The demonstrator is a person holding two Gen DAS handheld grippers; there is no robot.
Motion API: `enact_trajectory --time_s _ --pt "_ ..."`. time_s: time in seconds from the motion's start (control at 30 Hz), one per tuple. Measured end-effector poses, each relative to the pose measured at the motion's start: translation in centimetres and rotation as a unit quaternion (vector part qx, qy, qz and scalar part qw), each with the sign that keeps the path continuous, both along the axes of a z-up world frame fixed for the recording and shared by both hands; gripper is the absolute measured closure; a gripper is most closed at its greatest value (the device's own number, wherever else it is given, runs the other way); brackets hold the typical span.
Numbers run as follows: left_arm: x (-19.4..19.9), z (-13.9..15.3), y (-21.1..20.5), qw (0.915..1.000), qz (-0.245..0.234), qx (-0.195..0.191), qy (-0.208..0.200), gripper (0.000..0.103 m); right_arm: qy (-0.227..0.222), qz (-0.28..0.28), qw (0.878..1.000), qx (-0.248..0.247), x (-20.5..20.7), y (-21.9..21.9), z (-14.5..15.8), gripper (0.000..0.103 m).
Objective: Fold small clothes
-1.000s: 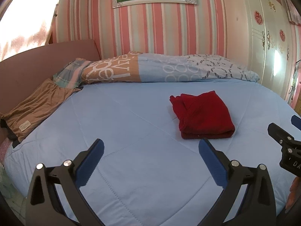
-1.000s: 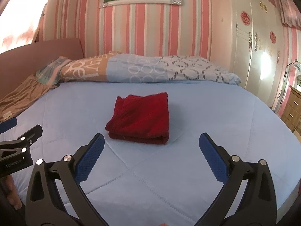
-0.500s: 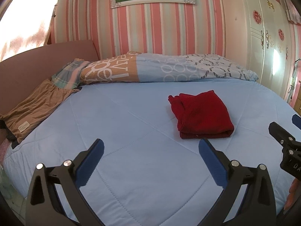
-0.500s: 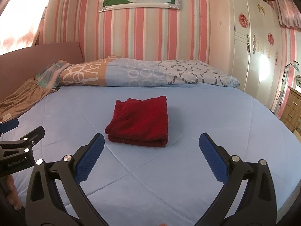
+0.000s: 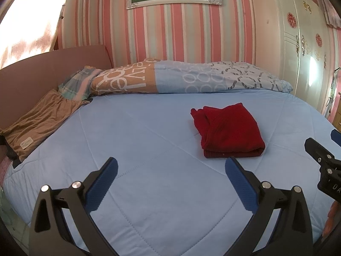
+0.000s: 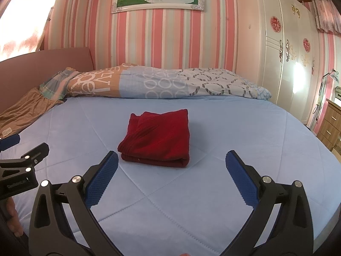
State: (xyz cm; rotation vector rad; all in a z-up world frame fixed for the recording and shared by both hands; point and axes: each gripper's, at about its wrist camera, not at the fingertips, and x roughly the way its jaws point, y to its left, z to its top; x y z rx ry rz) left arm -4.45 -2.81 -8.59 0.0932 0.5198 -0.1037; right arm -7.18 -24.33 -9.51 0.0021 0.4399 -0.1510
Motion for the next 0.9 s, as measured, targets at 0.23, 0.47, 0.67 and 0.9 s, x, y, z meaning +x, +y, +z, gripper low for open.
enact_trajectory --time_s 0.23,0.47,0.67,0.9 --pt "0.11 -0.05 -0.21 0.9999 0.007 0.011 -0.008 0.002 0.001 -0.002 1.000 0.000 0.15 -0.13 -0.04 0.003" --pt "0.13 -0.13 -0.25 0.9999 0.004 0.012 -0.007 0.002 0.002 -0.002 1.000 -0.001 0.21 -0.15 -0.07 0.003" --pt "0.22 -0.09 -0.16 1.0000 0.005 0.005 -0.003 0.002 0.003 -0.003 1.000 -0.002 0.18 -0.07 -0.19 0.003" --pt "0.34 -0.07 -0.01 1.0000 0.007 0.004 -0.003 0.002 0.001 -0.002 1.000 -0.006 0.32 0.06 -0.26 0.003"
